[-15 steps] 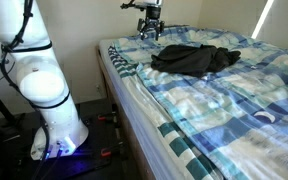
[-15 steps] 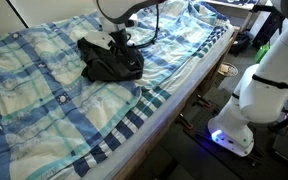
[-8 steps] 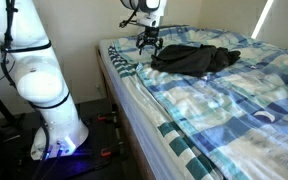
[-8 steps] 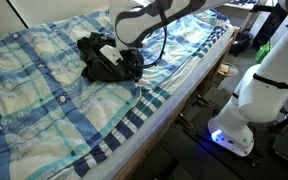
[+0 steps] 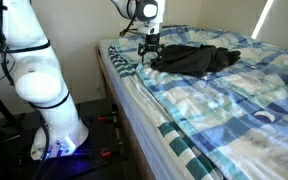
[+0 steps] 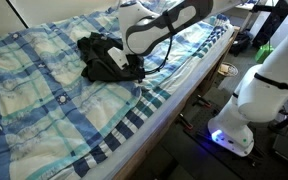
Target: Fold the black dress in half
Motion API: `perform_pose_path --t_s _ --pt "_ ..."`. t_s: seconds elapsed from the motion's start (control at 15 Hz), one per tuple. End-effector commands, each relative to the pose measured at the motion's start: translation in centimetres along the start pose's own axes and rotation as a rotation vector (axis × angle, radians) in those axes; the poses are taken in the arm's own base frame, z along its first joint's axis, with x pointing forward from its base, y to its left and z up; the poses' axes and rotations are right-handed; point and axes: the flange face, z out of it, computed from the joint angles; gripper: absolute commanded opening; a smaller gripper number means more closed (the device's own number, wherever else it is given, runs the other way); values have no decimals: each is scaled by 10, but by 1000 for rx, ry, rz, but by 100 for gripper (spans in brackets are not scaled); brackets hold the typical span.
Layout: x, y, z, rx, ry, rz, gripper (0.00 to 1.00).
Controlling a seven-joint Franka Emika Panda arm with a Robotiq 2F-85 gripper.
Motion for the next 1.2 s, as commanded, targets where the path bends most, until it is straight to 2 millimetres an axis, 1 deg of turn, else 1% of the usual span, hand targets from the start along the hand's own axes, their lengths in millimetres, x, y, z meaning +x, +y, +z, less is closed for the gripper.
perform_pose_path --t_s 0.0,0.07,0.4,0.67,0.73,0.87,1.0,1.13 --pt "13 12 -9 63 29 45 92" --pt "14 12 -9 67 39 48 74" --pt "16 10 -2 82 71 32 34" --pt "16 8 -5 101 96 14 5" --pt "16 7 -6 105 104 9 1" --pt "15 7 -15 137 101 21 0" --pt "10 -2 -31 187 97 36 1" --pt "3 -19 -54 236 118 36 1"
